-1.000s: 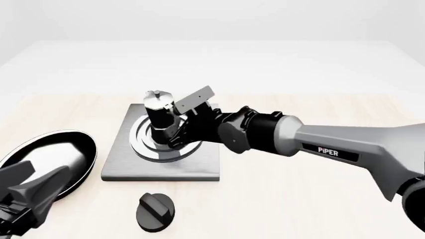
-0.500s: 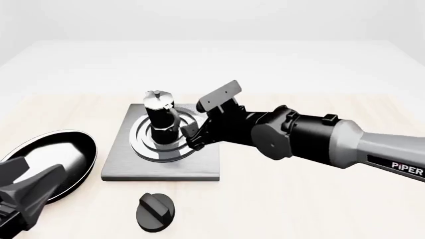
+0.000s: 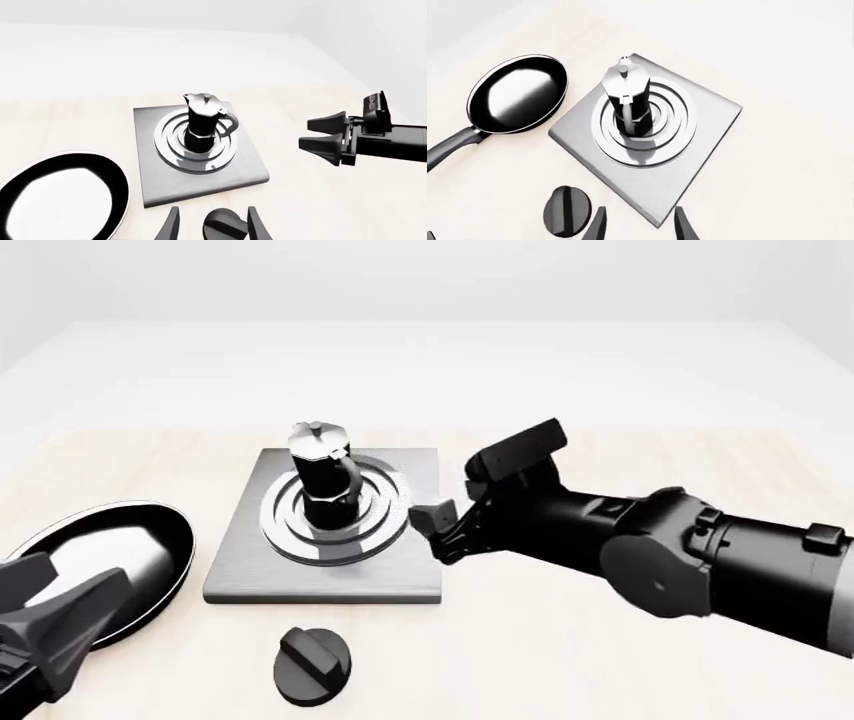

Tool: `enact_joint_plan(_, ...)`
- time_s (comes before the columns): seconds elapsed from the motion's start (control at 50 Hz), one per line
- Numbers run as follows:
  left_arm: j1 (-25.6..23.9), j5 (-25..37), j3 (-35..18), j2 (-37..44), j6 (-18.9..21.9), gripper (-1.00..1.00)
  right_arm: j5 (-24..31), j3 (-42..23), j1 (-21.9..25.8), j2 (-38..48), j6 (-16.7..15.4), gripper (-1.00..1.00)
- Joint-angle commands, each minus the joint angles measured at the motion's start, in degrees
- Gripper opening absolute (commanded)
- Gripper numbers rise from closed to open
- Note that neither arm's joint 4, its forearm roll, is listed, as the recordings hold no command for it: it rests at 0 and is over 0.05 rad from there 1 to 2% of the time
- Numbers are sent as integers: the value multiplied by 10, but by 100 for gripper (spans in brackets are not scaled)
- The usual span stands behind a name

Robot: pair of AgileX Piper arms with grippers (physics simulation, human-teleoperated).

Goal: Turn on the stove and put the moka pot on it.

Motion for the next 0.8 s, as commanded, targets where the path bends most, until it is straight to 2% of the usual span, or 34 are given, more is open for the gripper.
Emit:
enact_joint_plan(0.02, -1, -6, 5, 2, -1, 100, -12, 64, -10, -65, 37, 100)
enact_joint_plan(0.12, -5, -15, 5, 12, 0, 100, -13, 77, -20, -95, 22, 100)
enact_joint_plan(0.18, -7, -25, 8, 18, -1, 100, -16, 81, -19, -109, 33, 100)
enact_joint_plan(0.26, -9, -24, 3, 17, -1, 100, -21, 88, -29, -126, 27, 100)
enact_joint_plan(0.36, -2, -26, 9, 21, 0, 100, -23, 92, -26, -146, 37, 100)
enact_joint_plan(0.4, 1, -26, 6, 27, 3, 100, -27, 97, -23, -152, 60, 100)
enact_joint_plan(0.48, 2, -28, 2, 32, 3, 100, -44, 111, -16, -182, 71, 100)
enact_joint_plan(0.54, 4, -31, 7, 32, 3, 100, -58, 127, -35, -204, 72, 100)
enact_joint_plan(0.56, 4, -32, 6, 31, -2, 100, -74, 134, -24, -212, 85, 100)
enact_joint_plan(0.64, 3, -37, 2, 45, 3, 100, -82, 139, -22, -222, 96, 100)
enact_joint_plan(0.66, 2, -37, -3, 50, 5, 100, -89, 144, -18, -233, 110, 100)
enact_joint_plan(0.76, 3, -38, -12, 60, 10, 100, -96, 155, -15, -243, 106, 100)
enact_joint_plan(0.78, 4, -39, -10, 62, 11, 100, -104, 162, -14, -253, 115, 100)
enact_joint_plan(0.8, 5, -40, -9, 62, 10, 100, -116, 171, -10, -257, 142, 100)
